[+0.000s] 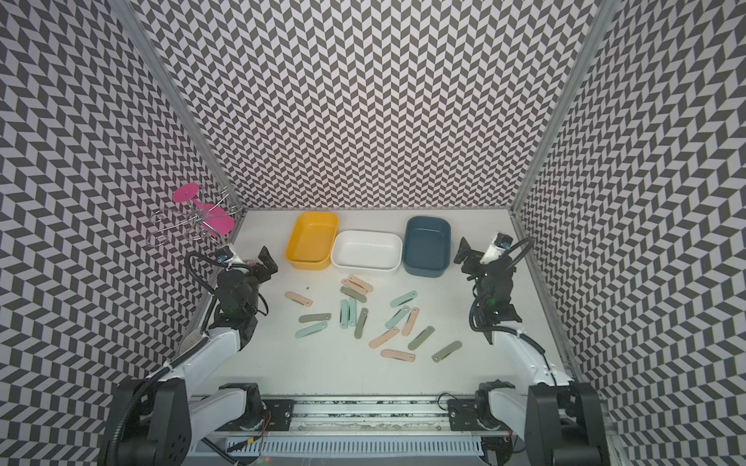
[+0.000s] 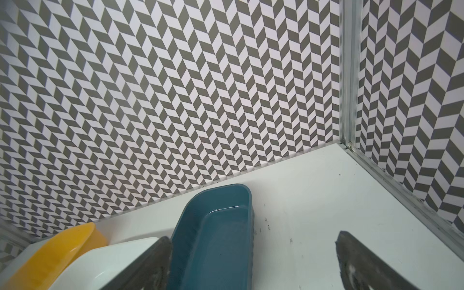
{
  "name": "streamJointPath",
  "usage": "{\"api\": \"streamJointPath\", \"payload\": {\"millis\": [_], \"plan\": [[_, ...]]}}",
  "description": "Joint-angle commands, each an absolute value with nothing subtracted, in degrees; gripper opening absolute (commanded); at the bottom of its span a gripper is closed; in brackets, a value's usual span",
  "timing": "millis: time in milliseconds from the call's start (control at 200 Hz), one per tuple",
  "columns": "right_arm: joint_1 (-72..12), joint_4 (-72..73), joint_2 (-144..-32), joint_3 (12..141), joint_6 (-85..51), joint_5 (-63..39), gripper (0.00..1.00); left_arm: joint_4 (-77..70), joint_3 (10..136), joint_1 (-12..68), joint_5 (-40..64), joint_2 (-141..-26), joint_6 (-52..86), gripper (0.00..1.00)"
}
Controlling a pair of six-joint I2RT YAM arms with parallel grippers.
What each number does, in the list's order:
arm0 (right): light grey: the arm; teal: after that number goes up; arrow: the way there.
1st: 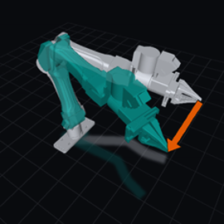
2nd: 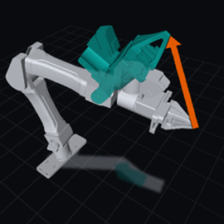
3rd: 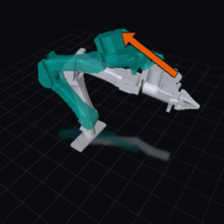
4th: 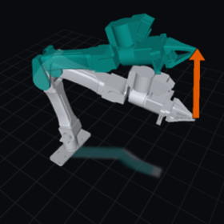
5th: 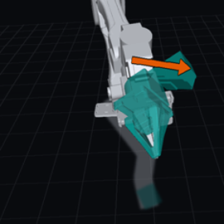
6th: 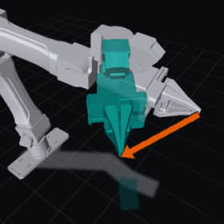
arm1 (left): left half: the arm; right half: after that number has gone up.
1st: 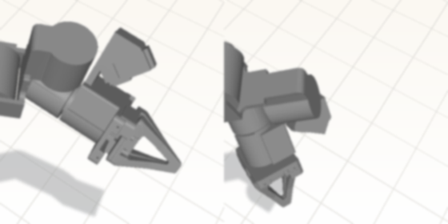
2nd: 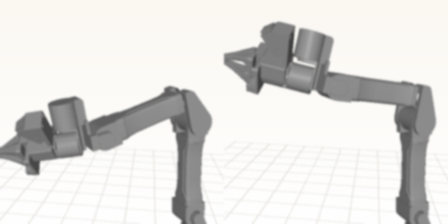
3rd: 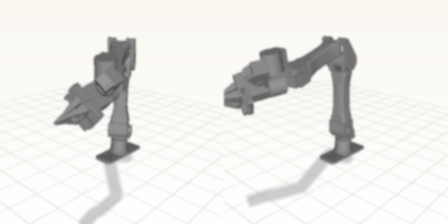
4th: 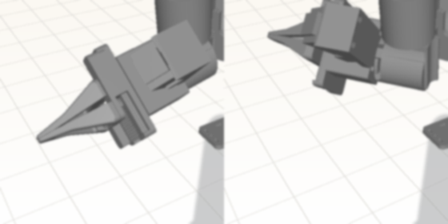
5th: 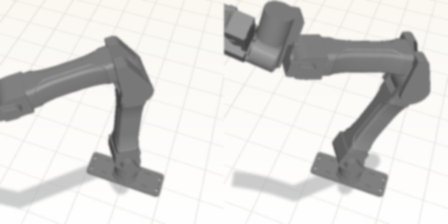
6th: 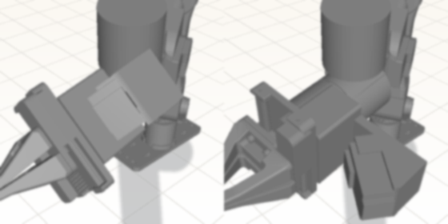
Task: Place the fruit knives into the storage box by color
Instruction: Adjust the storage box at the center of the board.
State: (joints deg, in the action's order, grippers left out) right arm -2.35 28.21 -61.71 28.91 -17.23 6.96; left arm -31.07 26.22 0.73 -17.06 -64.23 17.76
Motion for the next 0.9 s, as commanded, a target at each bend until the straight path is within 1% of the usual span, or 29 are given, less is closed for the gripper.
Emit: {"api": "streamJointPath", "payload": {"millis": [0,75,280,406,481,571,786,896], "plan": [[-1.51,25.37,-57.03,29.91,-24.79,5.55,1.00,-20.53,30.70,0.88,-15.68,-62.87,22.41,1.00],[-0.97,23.09,-55.69,31.39,-25.56,1.76,1.00,-15.51,33.83,0.92,-13.04,-62.58,24.98,1.00],[-0.96,11.92,-57.36,39.20,-25.38,-2.94,1.00,-4.44,41.74,2.21,-4.51,-62.23,26.96,1.00],[-0.98,6.52,-59.53,43.03,-24.72,-11.12,1.00,2.01,45.78,4.69,-1.23,-62.18,26.71,1.00],[-1.13,3.99,-61.30,44.69,-25.22,-16.92,1.00,5.34,47.56,7.07,-0.73,-61.77,25.89,1.00],[-1.94,1.51,-63.32,46.11,-25.71,-21.10,1.00,8.41,48.98,10.37,-0.62,-61.03,25.25,1.00],[-7.96,-3.96,-66.83,48.55,-23.22,-19.14,0.96,12.52,48.85,17.20,-0.01,-58.68,25.81,1.00],[-12.64,-7.25,-69.81,49.47,-21.42,-14.35,0.94,13.42,47.78,19.42,0.92,-58.10,26.78,1.00]]}}
